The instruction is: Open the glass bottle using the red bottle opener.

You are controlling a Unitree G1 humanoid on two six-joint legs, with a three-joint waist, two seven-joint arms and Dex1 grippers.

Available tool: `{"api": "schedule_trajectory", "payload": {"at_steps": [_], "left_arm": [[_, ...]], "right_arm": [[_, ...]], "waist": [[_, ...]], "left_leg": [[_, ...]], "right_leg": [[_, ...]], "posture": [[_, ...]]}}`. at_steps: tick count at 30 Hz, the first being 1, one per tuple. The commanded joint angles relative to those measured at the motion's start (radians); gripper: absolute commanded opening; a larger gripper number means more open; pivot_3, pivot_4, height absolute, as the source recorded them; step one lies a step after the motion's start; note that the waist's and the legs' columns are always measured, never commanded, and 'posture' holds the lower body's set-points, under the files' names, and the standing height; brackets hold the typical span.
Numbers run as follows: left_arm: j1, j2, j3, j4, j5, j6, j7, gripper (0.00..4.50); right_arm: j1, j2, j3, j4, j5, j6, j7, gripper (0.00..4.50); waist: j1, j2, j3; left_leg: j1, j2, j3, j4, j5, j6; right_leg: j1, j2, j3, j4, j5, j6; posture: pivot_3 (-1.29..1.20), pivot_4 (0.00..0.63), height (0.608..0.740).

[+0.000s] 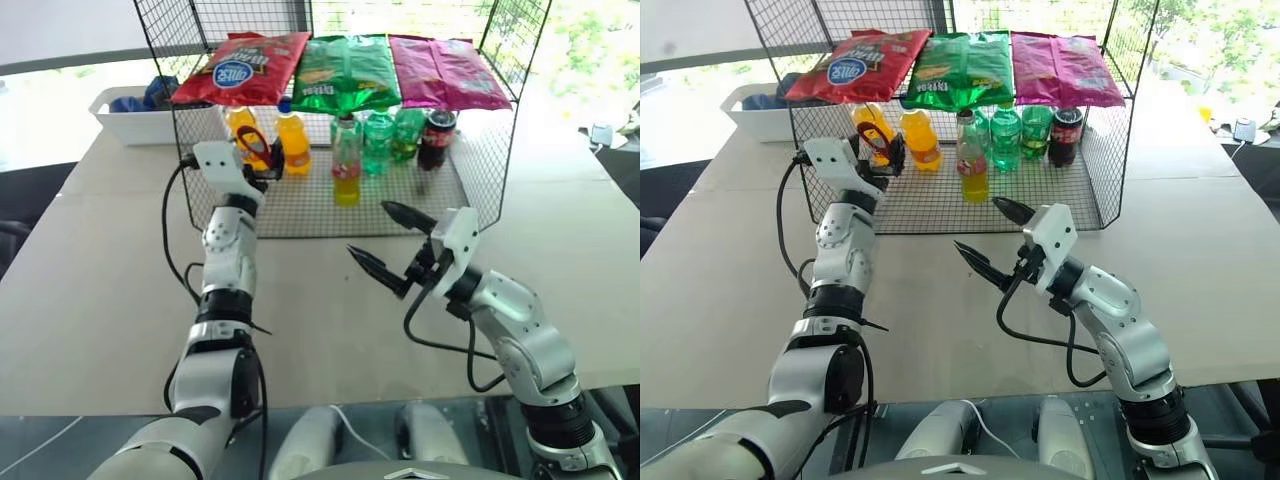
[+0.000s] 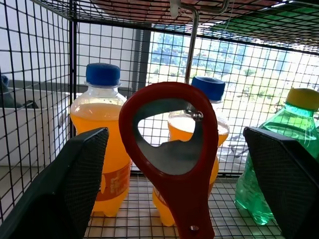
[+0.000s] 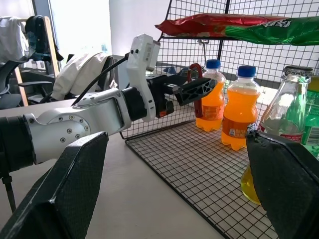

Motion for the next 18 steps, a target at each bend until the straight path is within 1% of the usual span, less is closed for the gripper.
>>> {"api": "schedule_trajectory", "payload": {"at_steps": [1,8,11,12,13,15,16,18], "left_arm": [[-0.049,0.020,0.015,0.043,-0.008,-0.049,-0.026,4.50],[-0.067,0.022,0.028,0.098,-0.024,-0.075,-0.062,4.50],[-0.061,0.022,0.028,0.101,-0.025,-0.084,-0.070,3.61],[-0.060,0.022,0.027,0.101,-0.026,-0.086,-0.071,3.16],[-0.061,0.022,0.027,0.104,-0.026,-0.088,-0.072,2.62],[-0.061,0.021,0.027,0.106,-0.026,-0.092,-0.077,1.80],[-0.058,0.020,0.025,0.102,-0.026,-0.092,-0.082,1.26],[-0.053,0.018,0.023,0.097,-0.027,-0.092,-0.089,0.34]], "right_arm": [[-0.014,0.009,0.003,-0.026,-0.003,-0.027,-0.006,4.45],[-0.003,0.013,0.004,-0.022,-0.018,-0.037,-0.020,4.45],[0.001,0.014,0.006,-0.025,-0.021,-0.039,-0.024,4.50],[0.002,0.014,0.007,-0.026,-0.021,-0.039,-0.024,4.50],[0.002,0.015,0.007,-0.025,-0.022,-0.039,-0.025,4.50],[0.002,0.018,0.007,-0.023,-0.023,-0.038,-0.025,4.50],[0.003,0.019,0.007,-0.022,-0.024,-0.039,-0.025,4.50],[0.005,0.019,0.007,-0.019,-0.027,-0.041,-0.025,4.50]], "waist": [[-0.001,0.000,0.000],[-0.003,-0.001,0.000],[-0.004,-0.001,0.000],[-0.005,-0.001,0.000],[-0.005,-0.001,0.000],[-0.007,-0.001,0.000],[-0.009,-0.002,0.000],[-0.013,-0.002,0.000]], "left_leg": [[0.000,0.000,0.000,0.001,0.000,0.000],[0.000,-0.001,-0.001,0.004,0.000,0.000],[-0.001,-0.001,-0.001,0.004,0.000,0.000],[-0.001,-0.001,-0.001,0.004,0.000,0.000],[-0.001,-0.001,-0.001,0.004,0.000,0.000],[-0.001,-0.001,-0.001,0.004,0.000,0.000],[-0.001,-0.001,-0.001,0.005,0.000,0.000],[-0.001,-0.001,-0.001,0.005,0.000,0.000]], "right_leg": [[0.000,0.000,0.000,0.001,0.000,0.000],[0.000,0.000,-0.001,0.003,0.000,0.000],[0.000,0.000,-0.001,0.003,0.000,0.000],[0.000,0.000,-0.001,0.003,0.000,0.000],[0.000,0.000,-0.001,0.003,0.000,0.000],[0.000,0.000,-0.001,0.003,0.000,0.000],[0.000,0.000,-0.001,0.003,0.000,0.000],[0.000,0.000,-0.001,0.003,0.000,0.000]], "posture": [[0.00,0.150,0.740],[0.00,0.150,0.740],[0.00,0.150,0.740],[0.00,0.150,0.740],[0.00,0.150,0.740],[0.00,0.150,0.740],[0.00,0.150,0.740],[0.00,0.150,0.740]]}}
